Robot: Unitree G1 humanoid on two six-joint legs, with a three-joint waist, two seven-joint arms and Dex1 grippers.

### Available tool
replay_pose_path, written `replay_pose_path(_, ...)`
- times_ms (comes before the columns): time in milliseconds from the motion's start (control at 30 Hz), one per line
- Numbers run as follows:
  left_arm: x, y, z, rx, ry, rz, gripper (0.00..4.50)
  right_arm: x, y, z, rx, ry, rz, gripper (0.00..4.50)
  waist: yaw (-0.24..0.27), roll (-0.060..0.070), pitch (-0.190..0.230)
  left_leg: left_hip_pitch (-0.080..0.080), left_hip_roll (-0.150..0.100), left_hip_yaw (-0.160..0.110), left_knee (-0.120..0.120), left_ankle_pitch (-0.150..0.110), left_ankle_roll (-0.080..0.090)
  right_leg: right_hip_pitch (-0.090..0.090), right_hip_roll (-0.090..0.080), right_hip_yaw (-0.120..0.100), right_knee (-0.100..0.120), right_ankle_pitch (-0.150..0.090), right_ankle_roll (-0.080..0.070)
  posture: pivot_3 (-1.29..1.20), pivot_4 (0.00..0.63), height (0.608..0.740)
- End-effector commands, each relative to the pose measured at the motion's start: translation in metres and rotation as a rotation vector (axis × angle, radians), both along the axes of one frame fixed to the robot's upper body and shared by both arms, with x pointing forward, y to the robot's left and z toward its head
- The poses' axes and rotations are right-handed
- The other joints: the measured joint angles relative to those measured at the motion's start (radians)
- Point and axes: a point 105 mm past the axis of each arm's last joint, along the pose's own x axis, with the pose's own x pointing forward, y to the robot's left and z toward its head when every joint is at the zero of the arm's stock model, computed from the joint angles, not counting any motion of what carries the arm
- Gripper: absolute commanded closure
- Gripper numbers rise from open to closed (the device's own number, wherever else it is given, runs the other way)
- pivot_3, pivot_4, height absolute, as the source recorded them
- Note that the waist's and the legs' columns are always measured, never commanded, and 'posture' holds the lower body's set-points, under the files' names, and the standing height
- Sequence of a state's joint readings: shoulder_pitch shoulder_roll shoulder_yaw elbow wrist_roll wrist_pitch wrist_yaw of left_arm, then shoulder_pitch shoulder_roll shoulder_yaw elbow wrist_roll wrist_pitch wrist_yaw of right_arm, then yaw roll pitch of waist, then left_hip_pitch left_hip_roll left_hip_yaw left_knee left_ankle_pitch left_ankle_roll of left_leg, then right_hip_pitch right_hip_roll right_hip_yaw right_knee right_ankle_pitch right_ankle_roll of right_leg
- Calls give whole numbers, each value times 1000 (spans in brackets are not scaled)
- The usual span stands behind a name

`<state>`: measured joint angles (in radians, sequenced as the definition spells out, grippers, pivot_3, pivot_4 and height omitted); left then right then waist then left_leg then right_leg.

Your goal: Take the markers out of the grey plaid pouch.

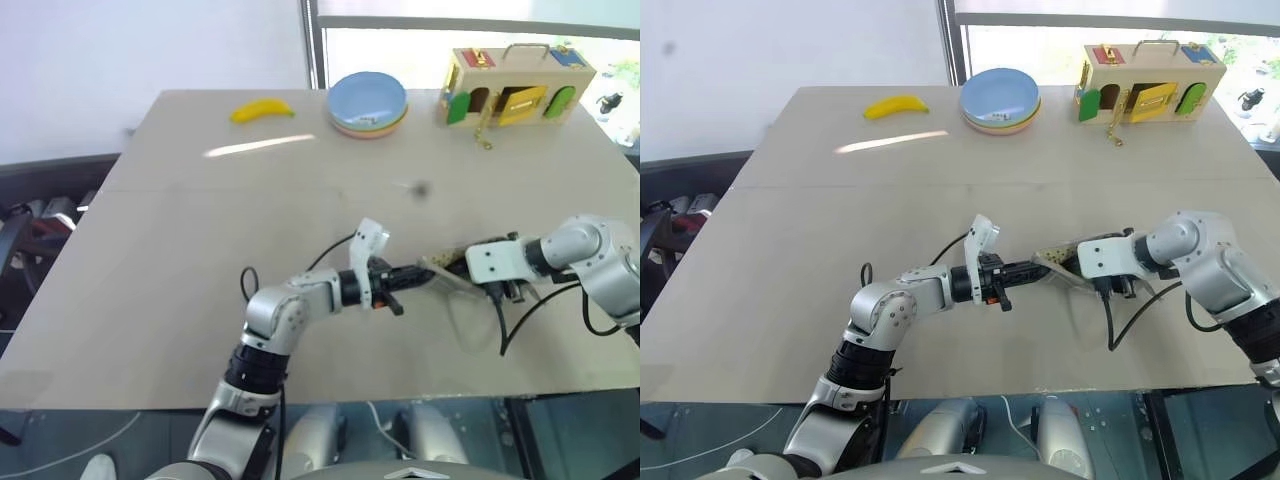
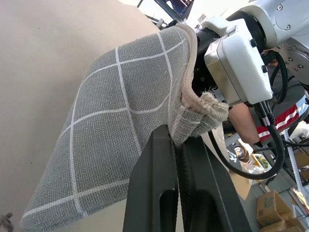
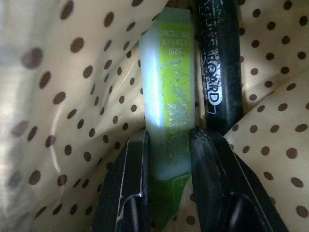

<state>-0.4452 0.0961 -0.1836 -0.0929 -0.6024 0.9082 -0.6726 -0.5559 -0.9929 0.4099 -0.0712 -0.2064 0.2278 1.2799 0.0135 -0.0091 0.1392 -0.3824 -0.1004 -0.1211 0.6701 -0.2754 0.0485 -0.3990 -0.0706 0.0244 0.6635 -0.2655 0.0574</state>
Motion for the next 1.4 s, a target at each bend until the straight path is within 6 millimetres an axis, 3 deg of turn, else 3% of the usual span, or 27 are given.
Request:
replay_pose_path(33,2,-1,10,-37,-21,0,4500,-9,3,-8,-5,40,26,3876,0,0,0,0,0,0,0,0,0,0,0,0,0,0,0,0,150,740)
replay_pose_path(333,3,-1,9,-34,-26,2,4500,-9,5,5,31,-24,33,3876,1,0,0,0,0,0,0,0,0,0,0,0,0,0,0,0,150,740)
replay_pose_path(500,5,0,8,-28,-46,15,4500,-16,19,41,222,-40,-10,3876,0,1,1,-1,0,0,-1,0,0,-1,0,0,0,0,0,0,150,740)
replay_pose_path(600,5,2,7,-29,-42,20,4500,-22,23,51,326,-5,-52,3876,1,1,1,-2,0,-1,-1,0,0,-2,0,-1,0,0,0,0,150,740)
replay_pose_path(867,1,4,5,-16,-63,-6,4500,-29,4,53,338,-29,-147,3876,3,1,1,-3,0,-1,-1,0,0,-3,-1,-1,-1,0,0,0,150,740)
replay_pose_path(1133,-4,5,1,4,-89,-26,4500,-28,6,65,513,-27,-225,3876,2,1,1,-3,0,-1,-1,0,0,-3,-1,-1,-1,0,0,0,150,740)
replay_pose_path(1400,5,8,3,0,-103,25,4500,-52,7,77,579,14,-107,3876,3,1,1,-4,0,-2,-1,0,0,-3,-1,-2,-2,0,0,0,150,740)
